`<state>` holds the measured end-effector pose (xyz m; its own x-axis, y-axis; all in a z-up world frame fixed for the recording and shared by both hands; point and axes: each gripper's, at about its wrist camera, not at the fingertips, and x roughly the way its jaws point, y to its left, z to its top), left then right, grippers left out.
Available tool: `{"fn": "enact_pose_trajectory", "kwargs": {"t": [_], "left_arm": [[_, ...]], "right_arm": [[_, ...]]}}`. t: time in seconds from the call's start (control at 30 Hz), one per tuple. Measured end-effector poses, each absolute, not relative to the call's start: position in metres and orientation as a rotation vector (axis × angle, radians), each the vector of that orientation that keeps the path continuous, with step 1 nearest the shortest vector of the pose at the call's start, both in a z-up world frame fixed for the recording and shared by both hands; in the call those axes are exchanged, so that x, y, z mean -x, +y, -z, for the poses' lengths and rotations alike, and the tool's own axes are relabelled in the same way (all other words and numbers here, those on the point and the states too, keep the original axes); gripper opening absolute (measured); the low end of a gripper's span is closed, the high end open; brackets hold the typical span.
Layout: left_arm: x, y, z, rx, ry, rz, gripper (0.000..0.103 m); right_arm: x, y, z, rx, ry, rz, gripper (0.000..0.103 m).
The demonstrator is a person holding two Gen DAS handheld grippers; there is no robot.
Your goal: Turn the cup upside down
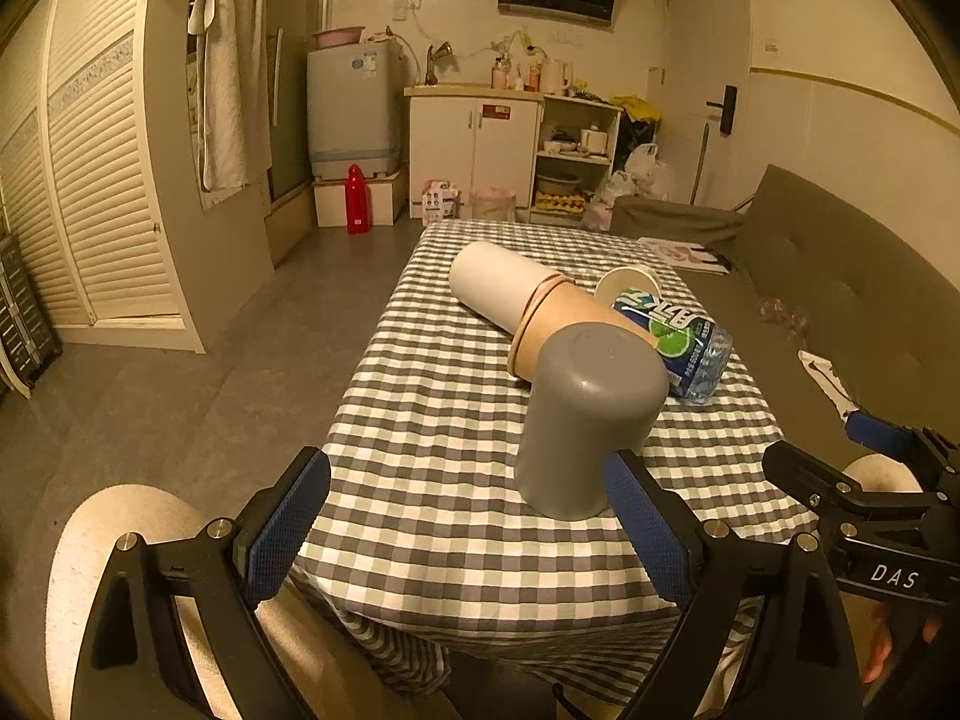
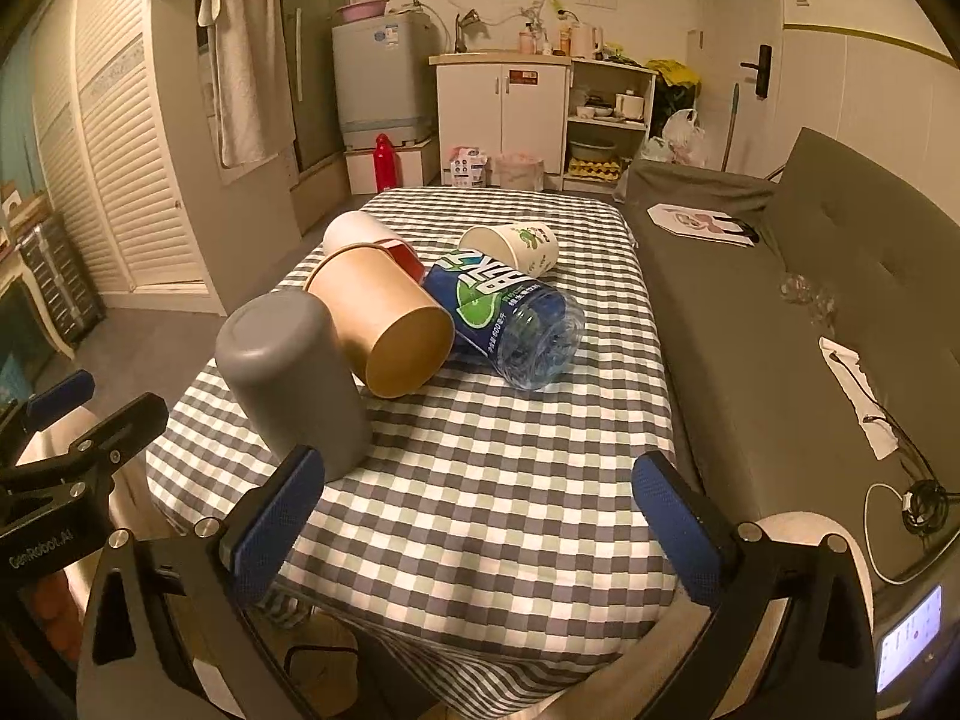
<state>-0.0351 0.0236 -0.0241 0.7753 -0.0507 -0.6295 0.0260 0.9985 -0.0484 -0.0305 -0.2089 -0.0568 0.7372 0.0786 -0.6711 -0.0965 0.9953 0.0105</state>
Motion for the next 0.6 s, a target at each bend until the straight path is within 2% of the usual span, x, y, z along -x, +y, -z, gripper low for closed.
{"fn": "enact_pose_trajectory", "kwargs": {"t": [0.6], "left_arm": [[0.0316, 0.0263, 0.0247, 0.035, 0.702, 0.012, 0.103]], "right_arm": [[0.0299, -0.2079, 0.0583, 0.034, 0.747, -0.094, 0.103]]}}
